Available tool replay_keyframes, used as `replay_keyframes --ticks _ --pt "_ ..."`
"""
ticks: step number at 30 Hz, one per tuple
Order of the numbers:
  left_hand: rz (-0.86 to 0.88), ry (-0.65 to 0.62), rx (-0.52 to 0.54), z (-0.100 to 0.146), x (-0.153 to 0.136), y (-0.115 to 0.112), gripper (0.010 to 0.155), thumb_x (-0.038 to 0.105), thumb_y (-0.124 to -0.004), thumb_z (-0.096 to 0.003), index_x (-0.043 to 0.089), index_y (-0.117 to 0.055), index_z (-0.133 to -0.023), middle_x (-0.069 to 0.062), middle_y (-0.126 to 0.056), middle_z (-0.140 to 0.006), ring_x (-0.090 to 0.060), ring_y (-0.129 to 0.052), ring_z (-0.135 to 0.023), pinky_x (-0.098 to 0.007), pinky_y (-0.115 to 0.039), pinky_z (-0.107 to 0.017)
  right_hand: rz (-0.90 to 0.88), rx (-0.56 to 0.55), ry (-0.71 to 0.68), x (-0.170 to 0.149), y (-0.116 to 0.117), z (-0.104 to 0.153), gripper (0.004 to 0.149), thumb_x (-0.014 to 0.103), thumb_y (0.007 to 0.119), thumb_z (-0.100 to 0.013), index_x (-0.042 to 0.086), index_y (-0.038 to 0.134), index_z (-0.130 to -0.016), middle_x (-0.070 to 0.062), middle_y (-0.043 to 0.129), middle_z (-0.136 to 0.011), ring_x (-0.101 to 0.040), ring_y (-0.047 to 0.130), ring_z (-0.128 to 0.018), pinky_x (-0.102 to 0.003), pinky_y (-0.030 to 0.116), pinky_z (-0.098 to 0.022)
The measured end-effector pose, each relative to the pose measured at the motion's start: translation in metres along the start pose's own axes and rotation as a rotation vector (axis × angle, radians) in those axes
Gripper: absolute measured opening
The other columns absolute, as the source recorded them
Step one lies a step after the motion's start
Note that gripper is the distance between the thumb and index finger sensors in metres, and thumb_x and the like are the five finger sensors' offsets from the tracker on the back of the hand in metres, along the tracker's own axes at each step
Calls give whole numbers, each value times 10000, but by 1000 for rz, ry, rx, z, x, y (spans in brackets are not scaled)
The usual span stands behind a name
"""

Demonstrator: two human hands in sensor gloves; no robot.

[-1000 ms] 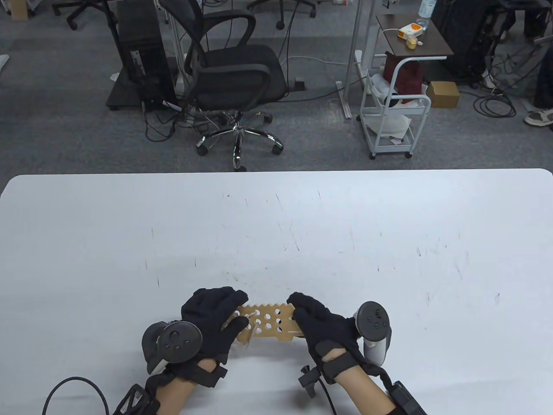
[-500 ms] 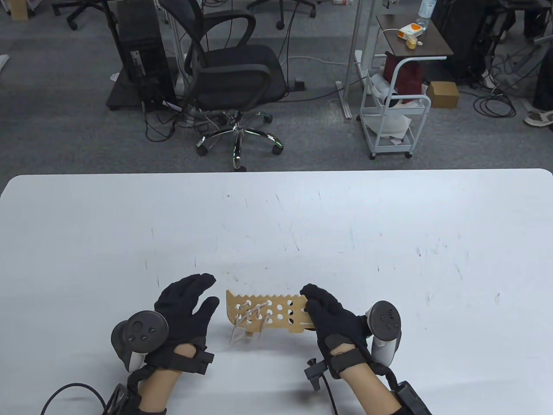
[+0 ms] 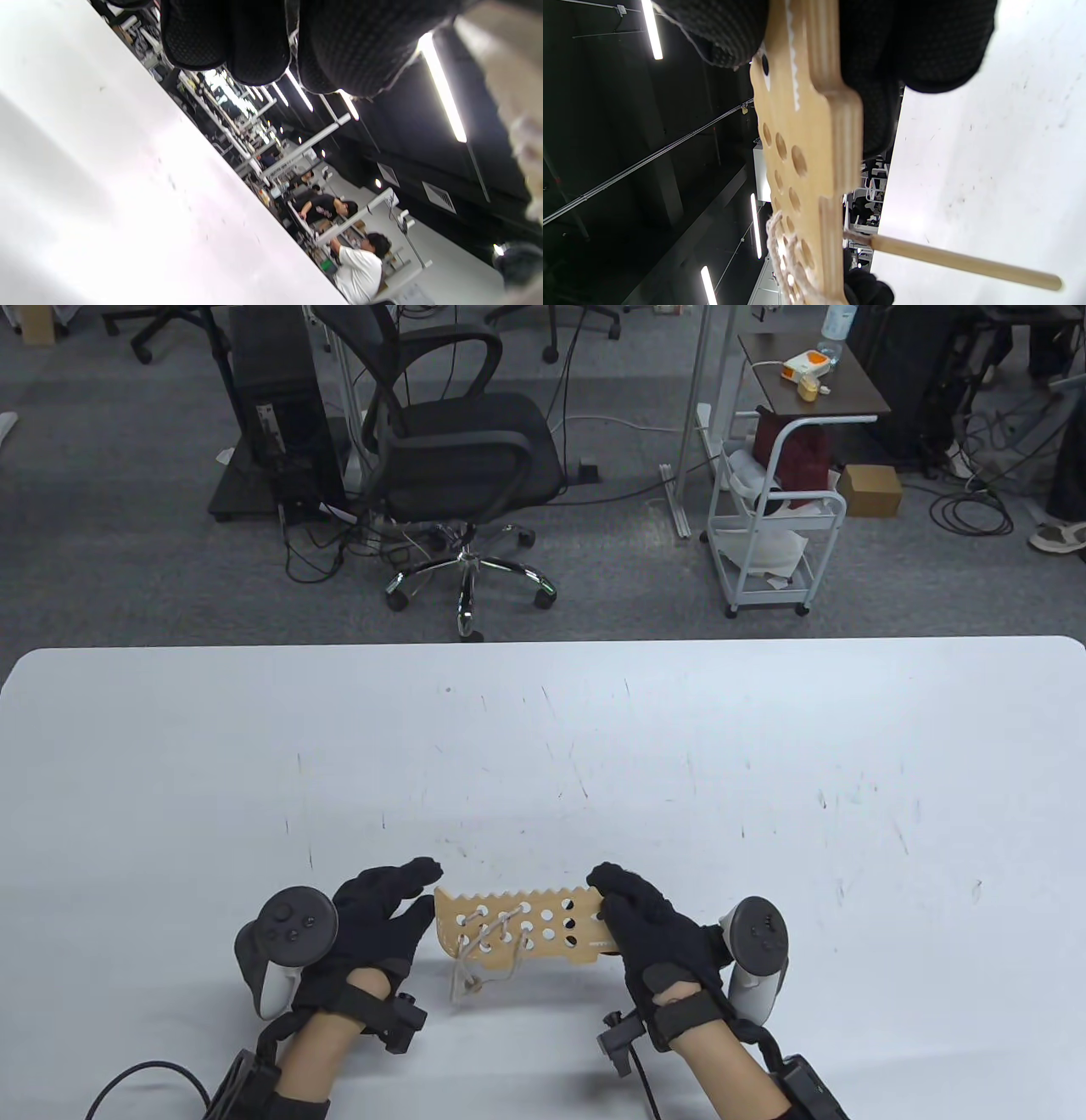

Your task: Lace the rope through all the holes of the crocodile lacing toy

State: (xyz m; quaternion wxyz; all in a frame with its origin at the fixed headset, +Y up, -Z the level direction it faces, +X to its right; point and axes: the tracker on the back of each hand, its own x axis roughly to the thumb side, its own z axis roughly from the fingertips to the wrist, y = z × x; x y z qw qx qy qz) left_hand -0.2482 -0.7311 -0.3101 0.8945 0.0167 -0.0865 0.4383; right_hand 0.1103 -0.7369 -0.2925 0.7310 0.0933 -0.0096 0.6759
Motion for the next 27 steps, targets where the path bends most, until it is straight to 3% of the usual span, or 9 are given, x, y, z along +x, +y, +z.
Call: replay_keyframes --ticks 4,17,24,27 --pt "-11 -50 -141 -3 4 -13 498 454 -887 -413 446 -835 -909 -11 -830 -891 -321 -756 -885 -580 -514 -741 -46 31 -1 0 3 0 520 300 749 -475 52 685 -928 -134 953 -755 -315 1041 -534 -464 807 -420" --pt "189 -140 -415 0 17 -40 524 471 -912 -397 481 -828 -913 16 -846 -851 -309 -766 -883 -599 -482 -752 -121 94 12 0 12 3 521 304 748 -477 52 683 -929 -129 953 -757 -304 1043 -541 -453 812 -423" --pt "196 -185 -491 4 25 -52 534 476 -919 -391 476 -827 -917 20 -861 -835 -302 -789 -869 -608 -478 -754 -144 124 27 -2 18 3 521 305 747 -478 54 681 -930 -127 951 -760 -306 1038 -551 -453 809 -428" --pt "240 -192 -506 6 28 -58 475 467 -922 -392 466 -880 -866 23 -880 -811 -297 -810 -852 -608 -488 -752 -145 128 32 -3 19 4 522 306 747 -479 54 680 -930 -125 949 -762 -308 1038 -551 -453 808 -429"
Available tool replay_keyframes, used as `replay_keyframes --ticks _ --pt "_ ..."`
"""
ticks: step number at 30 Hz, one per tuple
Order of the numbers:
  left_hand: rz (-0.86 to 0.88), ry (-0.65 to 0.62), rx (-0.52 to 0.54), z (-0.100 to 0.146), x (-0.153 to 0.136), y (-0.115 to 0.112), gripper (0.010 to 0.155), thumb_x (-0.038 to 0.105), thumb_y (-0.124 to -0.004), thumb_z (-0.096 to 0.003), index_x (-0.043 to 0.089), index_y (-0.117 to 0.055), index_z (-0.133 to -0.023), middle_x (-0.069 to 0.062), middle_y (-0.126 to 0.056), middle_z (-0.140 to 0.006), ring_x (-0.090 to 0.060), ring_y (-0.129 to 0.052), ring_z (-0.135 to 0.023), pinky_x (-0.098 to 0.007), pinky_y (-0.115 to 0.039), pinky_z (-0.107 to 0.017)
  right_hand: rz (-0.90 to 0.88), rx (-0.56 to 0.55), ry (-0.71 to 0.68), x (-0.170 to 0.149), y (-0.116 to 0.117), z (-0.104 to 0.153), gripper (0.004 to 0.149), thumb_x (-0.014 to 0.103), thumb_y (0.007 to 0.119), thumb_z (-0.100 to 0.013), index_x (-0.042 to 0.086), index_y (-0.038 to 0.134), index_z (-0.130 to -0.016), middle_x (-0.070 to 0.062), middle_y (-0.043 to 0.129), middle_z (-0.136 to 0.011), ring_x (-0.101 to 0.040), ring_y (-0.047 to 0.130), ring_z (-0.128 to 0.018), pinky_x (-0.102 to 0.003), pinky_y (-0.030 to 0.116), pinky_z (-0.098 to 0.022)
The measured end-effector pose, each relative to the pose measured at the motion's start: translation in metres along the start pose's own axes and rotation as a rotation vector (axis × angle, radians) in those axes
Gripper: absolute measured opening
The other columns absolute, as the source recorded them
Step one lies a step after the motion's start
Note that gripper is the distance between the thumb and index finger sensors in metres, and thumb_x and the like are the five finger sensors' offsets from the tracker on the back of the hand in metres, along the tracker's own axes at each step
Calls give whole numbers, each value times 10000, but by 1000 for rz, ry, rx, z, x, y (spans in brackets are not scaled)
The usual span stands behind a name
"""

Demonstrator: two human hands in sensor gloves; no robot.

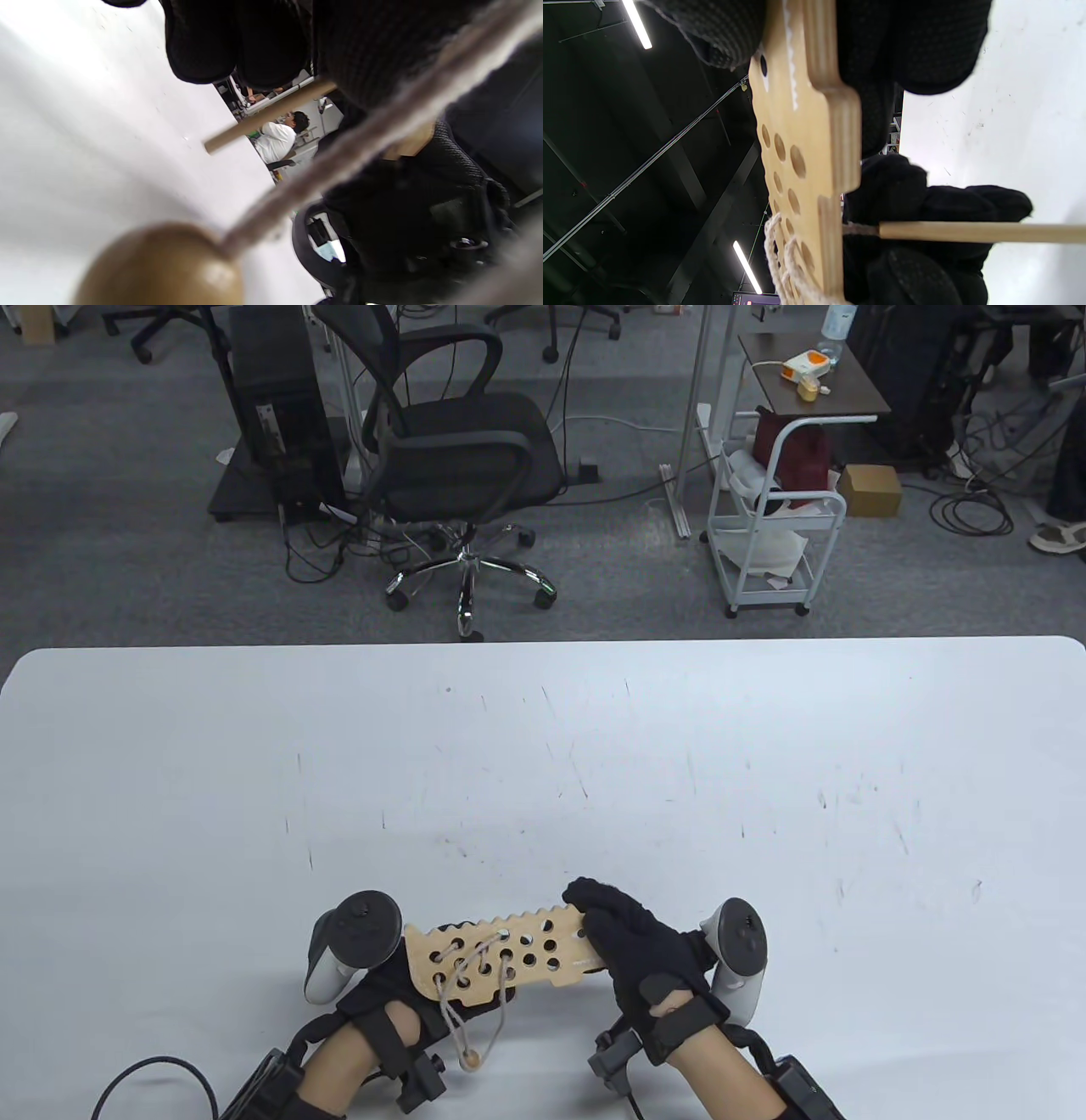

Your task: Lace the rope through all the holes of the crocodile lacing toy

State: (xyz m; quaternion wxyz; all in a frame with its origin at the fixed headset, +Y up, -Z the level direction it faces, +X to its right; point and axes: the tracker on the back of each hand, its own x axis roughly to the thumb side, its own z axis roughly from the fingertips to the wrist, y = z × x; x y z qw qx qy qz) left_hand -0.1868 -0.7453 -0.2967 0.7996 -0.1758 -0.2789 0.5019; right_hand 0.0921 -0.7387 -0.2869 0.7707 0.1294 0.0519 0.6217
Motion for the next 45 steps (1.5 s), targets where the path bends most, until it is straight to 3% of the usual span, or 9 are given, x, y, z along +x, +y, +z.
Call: replay_keyframes --ticks 6,22,45 --pt "-20 -2 23 1 0 2 448 466 -900 -398 447 -895 -845 41 -894 -786 -289 -830 -833 -605 -501 -750 4 -7 -5 1 -2 0 522 316 745 -484 61 677 -934 -115 948 -770 -296 1039 -563 -434 815 -438" --pt "-8 40 298 14 -9 33 456 464 -868 -418 419 -880 -872 9 -881 -868 -301 -821 -853 -595 -514 -746 19 -97 -20 5 -21 -2 496 379 712 -510 128 664 -935 -34 934 -801 -238 1007 -590 -411 788 -454" --pt "20 124 570 35 -27 73 470 426 -828 -436 330 -846 -895 15 -890 -856 -293 -838 -840 -594 -527 -742 28 -258 2 3 -52 -5 482 357 715 -508 108 677 -919 -64 944 -774 -251 1018 -550 -426 792 -440"
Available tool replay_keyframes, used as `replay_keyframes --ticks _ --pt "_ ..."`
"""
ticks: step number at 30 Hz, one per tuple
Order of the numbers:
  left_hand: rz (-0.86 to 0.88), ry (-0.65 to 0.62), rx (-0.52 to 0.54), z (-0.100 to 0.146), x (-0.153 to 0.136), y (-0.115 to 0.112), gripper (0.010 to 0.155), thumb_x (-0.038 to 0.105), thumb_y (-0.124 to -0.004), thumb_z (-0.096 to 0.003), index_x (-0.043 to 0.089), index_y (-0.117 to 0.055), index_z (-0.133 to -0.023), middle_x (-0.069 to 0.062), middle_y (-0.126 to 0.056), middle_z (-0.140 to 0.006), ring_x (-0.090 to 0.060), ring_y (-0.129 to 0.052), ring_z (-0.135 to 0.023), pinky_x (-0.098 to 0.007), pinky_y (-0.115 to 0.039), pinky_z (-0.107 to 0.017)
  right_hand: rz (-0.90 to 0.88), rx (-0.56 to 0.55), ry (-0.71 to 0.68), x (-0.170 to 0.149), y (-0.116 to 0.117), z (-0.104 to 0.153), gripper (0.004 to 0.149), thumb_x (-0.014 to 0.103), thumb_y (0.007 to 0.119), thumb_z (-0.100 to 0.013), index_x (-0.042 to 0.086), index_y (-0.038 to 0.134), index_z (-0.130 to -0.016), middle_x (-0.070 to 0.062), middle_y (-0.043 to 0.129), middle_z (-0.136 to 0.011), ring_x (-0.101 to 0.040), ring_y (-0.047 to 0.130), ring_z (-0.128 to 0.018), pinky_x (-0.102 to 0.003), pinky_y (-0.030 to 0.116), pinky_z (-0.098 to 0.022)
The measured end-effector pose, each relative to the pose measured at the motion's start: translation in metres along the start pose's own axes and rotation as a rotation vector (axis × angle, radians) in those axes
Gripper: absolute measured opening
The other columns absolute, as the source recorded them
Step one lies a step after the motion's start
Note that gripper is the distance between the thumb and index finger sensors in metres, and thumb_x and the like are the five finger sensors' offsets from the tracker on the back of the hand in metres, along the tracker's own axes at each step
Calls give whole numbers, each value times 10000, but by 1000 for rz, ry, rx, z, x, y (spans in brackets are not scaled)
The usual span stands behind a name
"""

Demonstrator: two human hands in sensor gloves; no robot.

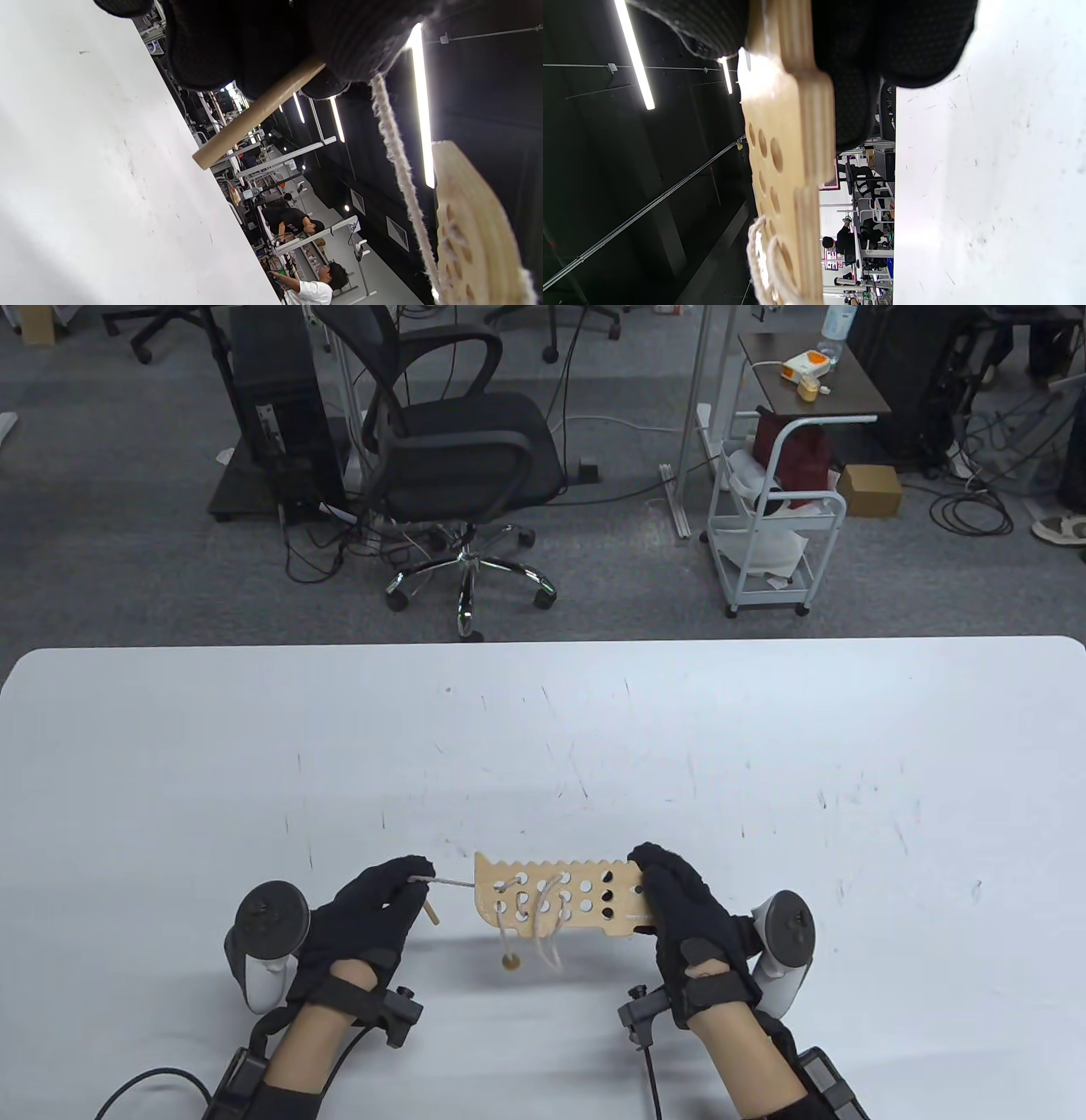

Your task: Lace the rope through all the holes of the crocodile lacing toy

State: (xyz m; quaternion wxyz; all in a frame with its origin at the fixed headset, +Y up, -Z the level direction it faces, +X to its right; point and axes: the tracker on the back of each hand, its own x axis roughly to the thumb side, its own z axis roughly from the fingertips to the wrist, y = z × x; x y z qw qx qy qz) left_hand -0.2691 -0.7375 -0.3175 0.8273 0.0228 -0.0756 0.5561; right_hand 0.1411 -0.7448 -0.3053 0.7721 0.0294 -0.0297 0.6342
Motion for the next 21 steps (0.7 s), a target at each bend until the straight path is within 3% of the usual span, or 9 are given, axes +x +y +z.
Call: replay_keyframes --ticks 21 --pt "98 100 237 3 -17 40 468 426 -800 -446 336 -823 -905 24 -873 -867 -285 -828 -847 -586 -528 -745 12 -111 26 -5 -26 -10 481 354 716 -508 107 679 -919 -69 944 -773 -254 1018 -549 -429 792 -437"
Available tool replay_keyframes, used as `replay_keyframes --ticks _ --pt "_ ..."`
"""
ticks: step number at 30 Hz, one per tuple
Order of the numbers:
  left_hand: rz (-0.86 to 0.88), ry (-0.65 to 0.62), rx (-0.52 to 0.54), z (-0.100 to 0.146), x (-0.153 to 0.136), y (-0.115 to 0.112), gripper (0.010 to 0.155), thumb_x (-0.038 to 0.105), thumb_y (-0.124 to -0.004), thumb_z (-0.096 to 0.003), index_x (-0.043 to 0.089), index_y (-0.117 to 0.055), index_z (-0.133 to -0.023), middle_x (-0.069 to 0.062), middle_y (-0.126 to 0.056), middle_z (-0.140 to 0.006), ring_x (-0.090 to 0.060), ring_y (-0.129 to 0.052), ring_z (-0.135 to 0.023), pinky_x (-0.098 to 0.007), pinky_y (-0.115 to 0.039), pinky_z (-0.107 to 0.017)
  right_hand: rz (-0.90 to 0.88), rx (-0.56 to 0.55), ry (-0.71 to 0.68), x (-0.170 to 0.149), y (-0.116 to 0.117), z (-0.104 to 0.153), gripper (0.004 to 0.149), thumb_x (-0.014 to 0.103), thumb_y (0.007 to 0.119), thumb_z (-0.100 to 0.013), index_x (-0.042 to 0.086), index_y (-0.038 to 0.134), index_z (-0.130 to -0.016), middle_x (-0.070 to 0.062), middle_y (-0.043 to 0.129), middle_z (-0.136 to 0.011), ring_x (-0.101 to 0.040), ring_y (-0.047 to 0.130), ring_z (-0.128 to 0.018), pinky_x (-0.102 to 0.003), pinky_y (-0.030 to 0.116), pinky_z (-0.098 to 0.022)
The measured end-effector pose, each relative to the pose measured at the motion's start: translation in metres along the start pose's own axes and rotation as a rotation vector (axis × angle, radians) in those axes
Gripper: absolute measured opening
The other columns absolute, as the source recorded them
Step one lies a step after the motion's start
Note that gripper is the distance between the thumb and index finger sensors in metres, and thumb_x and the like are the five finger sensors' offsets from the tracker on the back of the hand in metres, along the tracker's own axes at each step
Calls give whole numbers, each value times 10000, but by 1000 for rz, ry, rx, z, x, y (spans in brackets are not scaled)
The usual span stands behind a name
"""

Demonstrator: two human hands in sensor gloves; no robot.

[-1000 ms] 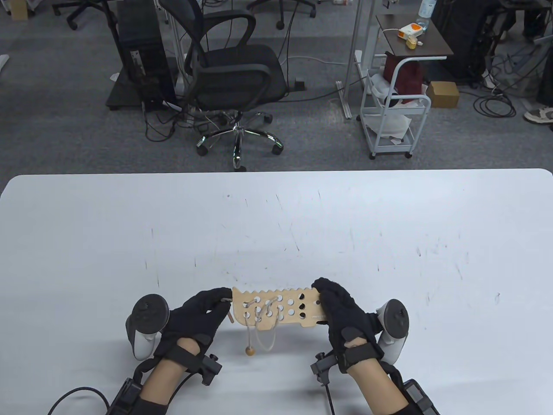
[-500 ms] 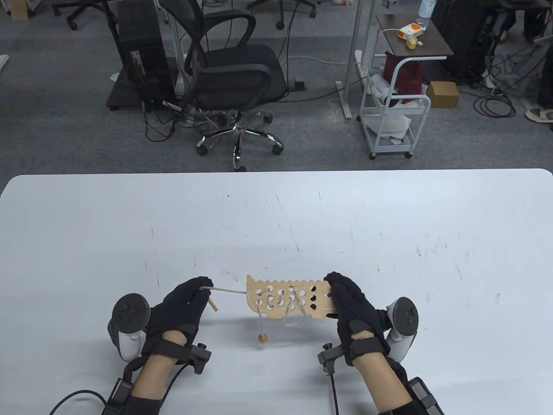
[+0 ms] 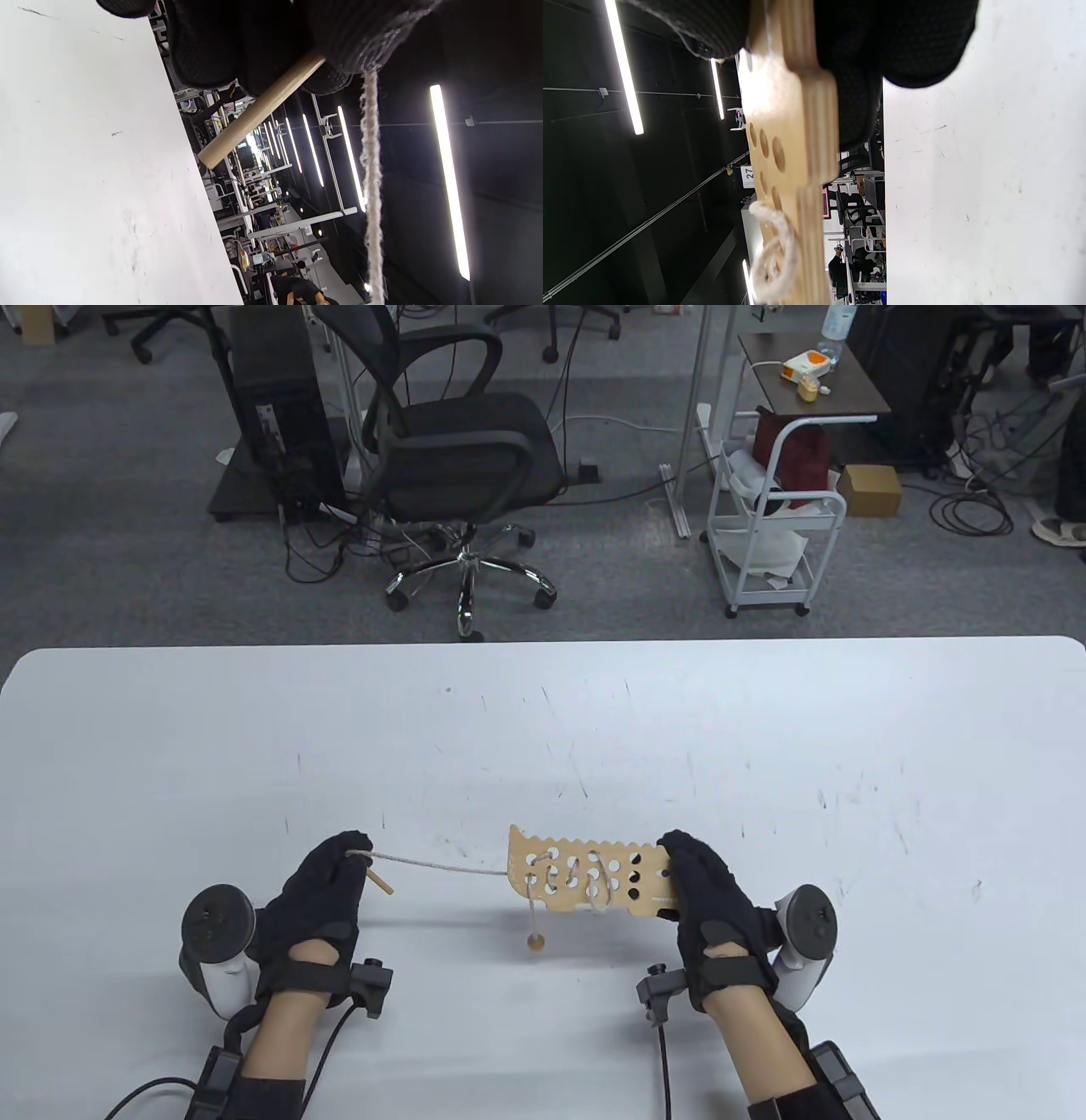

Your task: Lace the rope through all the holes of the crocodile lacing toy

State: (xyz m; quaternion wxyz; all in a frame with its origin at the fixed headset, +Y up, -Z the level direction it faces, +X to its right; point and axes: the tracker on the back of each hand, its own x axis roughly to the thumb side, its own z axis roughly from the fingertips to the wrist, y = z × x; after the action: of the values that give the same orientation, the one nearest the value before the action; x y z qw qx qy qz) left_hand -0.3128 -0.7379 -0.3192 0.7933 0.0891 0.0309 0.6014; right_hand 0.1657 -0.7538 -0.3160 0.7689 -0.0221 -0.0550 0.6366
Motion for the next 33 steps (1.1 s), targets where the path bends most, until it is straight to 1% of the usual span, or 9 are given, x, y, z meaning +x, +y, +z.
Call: replay_keyframes --ticks 6,10,13,19,22,29,33 --pt "67 39 20 -2 -6 8 470 433 -788 -454 341 -807 -915 31 -862 -876 -279 -820 -854 -582 -526 -747 5 -32 7 -1 -8 -4 480 353 718 -509 106 680 -918 -70 944 -772 -255 1018 -550 -428 791 -439" --pt "78 43 66 -2 -8 14 470 434 -782 -455 344 -803 -916 35 -860 -878 -273 -821 -854 -579 -528 -748 26 -62 12 -3 -15 -8 481 355 717 -508 107 680 -919 -69 942 -775 -256 1018 -550 -427 791 -440" --pt "122 65 83 -2 -11 19 470 436 -778 -458 345 -797 -919 37 -855 -881 -273 -818 -856 -578 -526 -748 21 -79 22 -4 -19 -9 479 354 716 -510 107 678 -920 -69 943 -775 -256 1017 -552 -429 791 -439" --pt "183 87 189 -1 -15 35 469 441 -765 -461 353 -784 -921 46 -847 -884 -262 -815 -858 -572 -529 -749 16 -114 28 -6 -26 -11 480 354 716 -510 107 679 -919 -70 943 -775 -256 1017 -552 -426 790 -442" --pt "216 97 214 -1 -17 42 467 444 -761 -467 355 -777 -925 48 -842 -887 -260 -813 -859 -569 -527 -751 11 -125 36 -7 -28 -12 480 354 715 -511 107 677 -921 -70 941 -777 -256 1017 -553 -427 791 -441" --pt "205 87 229 0 -16 44 468 445 -759 -468 359 -771 -928 51 -834 -894 -259 -804 -867 -566 -526 -752 11 -122 36 -8 -28 -13 480 352 717 -510 105 680 -920 -71 944 -774 -257 1017 -551 -428 791 -439" --pt "198 72 200 0 -15 39 469 437 -763 -466 352 -771 -928 37 -819 -912 -267 -790 -874 -565 -527 -751 21 -116 29 -8 -26 -12 480 350 719 -508 103 682 -918 -75 944 -772 -260 1018 -547 -432 791 -435"
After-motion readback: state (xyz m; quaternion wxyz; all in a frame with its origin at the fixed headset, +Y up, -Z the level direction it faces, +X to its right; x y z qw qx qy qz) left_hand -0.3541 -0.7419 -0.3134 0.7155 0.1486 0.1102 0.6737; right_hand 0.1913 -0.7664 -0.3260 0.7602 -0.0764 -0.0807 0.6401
